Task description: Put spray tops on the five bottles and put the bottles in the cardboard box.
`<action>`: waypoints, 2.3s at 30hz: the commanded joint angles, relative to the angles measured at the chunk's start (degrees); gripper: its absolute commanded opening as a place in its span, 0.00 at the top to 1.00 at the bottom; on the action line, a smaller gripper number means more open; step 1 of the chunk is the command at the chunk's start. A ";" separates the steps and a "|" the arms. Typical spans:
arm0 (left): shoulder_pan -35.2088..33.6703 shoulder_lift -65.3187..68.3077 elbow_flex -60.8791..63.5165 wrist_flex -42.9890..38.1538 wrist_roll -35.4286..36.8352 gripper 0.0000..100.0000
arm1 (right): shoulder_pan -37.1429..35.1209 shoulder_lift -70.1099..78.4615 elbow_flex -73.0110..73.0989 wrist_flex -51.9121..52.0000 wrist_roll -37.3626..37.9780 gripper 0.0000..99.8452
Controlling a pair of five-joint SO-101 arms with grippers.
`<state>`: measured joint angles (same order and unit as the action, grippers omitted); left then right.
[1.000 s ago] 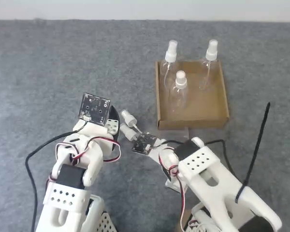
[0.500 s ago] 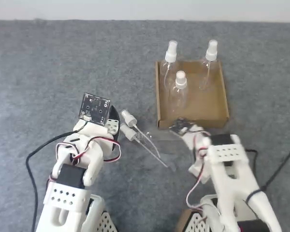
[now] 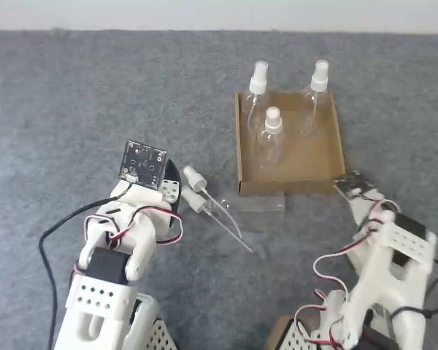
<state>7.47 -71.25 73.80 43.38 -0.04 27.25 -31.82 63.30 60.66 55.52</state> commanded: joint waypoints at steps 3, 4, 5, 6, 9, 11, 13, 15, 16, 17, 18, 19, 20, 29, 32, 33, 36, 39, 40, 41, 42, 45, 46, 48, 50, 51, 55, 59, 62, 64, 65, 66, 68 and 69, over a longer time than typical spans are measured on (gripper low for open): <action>-0.35 0.35 -0.48 -1.93 0.53 0.99 | 3.82 0.04 -6.15 -3.38 2.37 0.82; -0.35 0.35 -0.48 -1.93 0.53 0.99 | 4.00 0.04 -7.03 -3.56 2.37 0.82; -0.35 0.35 -0.48 -1.93 0.53 0.99 | 4.09 0.04 -7.74 -3.47 2.29 0.82; -0.35 0.35 -0.48 -1.85 0.53 0.99 | 4.35 0.04 -8.35 -3.03 2.20 0.82; -0.35 0.35 -0.31 -1.85 0.53 0.99 | 5.41 0.04 -10.55 0.66 -0.88 0.82; -0.35 0.09 -0.04 -2.11 0.44 0.99 | 5.49 -0.04 -12.66 4.09 -2.99 0.81; -0.35 0.09 -0.04 -2.11 0.44 0.99 | 5.49 -0.22 -14.86 8.92 -5.63 0.78; -0.35 0.00 -0.04 -2.11 0.44 0.99 | 5.41 -0.57 -16.53 14.90 -7.65 0.72; -0.35 0.00 -0.04 -2.11 0.44 0.99 | 5.23 -0.57 -17.14 17.63 -8.00 0.70; -0.35 0.00 -0.04 -2.11 0.44 0.99 | 5.14 -0.57 -17.41 19.91 -8.09 0.68; -0.26 0.00 -0.04 -2.20 0.44 0.99 | 5.14 -0.66 -17.49 21.76 -8.26 0.68; -0.26 0.00 -0.04 -2.20 0.44 0.99 | 5.14 -0.66 -17.41 23.25 -8.44 0.68; -0.18 0.00 -0.04 -2.20 0.44 0.99 | 5.23 -0.66 -17.23 24.66 -8.44 0.68; -0.26 -0.09 -0.04 -2.11 0.35 0.99 | 11.12 -0.66 -6.77 15.60 -8.35 0.68; 0.00 -0.09 -0.04 -2.02 0.35 0.99 | 12.97 -0.04 -3.34 10.33 -8.00 0.68; 0.00 -0.09 -0.04 -2.02 0.35 0.99 | 12.97 -0.04 -2.29 9.01 -8.00 0.68; 0.00 -0.09 -0.04 -2.02 0.35 0.99 | 12.88 -0.04 -0.09 5.76 -8.00 0.68; 0.00 0.09 -0.04 -1.93 0.44 0.99 | 13.05 -0.04 0.35 3.65 -8.09 0.76; 0.00 0.18 -0.04 -1.93 0.44 0.99 | 13.05 -0.04 0.35 3.30 -8.00 0.80; 0.00 0.18 -0.04 -1.93 0.53 0.99 | 13.05 -0.04 0.35 2.77 -8.00 0.84; 0.00 0.26 -0.04 -1.93 0.53 0.99 | 13.05 -0.04 0.26 2.24 -8.00 0.88; -0.09 0.26 -0.04 -1.93 0.44 0.99 | 12.97 -0.40 -0.53 1.98 -7.82 0.97; -0.18 0.18 -0.04 -1.93 0.44 0.99 | 12.88 -0.40 -1.41 2.42 -7.30 0.99; -0.26 0.26 -0.04 -1.93 0.53 0.99 | 13.05 0.04 -3.96 2.59 -5.80 0.99; -0.26 0.35 -0.04 -2.20 0.62 0.99 | 13.14 0.04 -6.95 2.95 -5.80 0.99; -0.18 0.44 -0.22 -2.20 0.62 0.99 | 13.14 0.04 -8.79 4.00 -5.80 0.99; 0.00 0.79 -1.80 -1.23 0.79 0.99 | 13.14 0.66 -17.41 6.73 -5.89 0.99; 0.09 7.56 -10.42 4.66 0.44 0.99 | 13.14 8.75 -26.11 6.81 -6.95 0.99; -0.18 16.53 -17.71 7.38 0.35 0.99 | 13.14 19.82 -34.20 6.64 -7.03 0.99; -0.26 21.80 -20.62 9.05 0.35 0.99 | 13.14 27.38 -40.26 6.64 -6.95 0.99; -0.26 24.26 -21.67 9.76 0.35 0.99 | 13.14 30.81 -43.08 6.73 -7.03 0.99; -0.26 26.37 -22.64 10.64 0.53 0.99 | 13.14 34.15 -45.80 7.08 -7.12 0.99; -0.35 29.80 -23.43 11.87 0.79 0.98 | 13.05 39.52 -49.93 7.08 -7.65 0.98; -0.35 31.30 -23.52 12.22 0.79 0.97 | 13.05 41.80 -51.60 7.08 -9.05 0.97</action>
<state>7.47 -43.65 53.93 54.37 0.13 40.09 1.85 21.98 67.16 49.01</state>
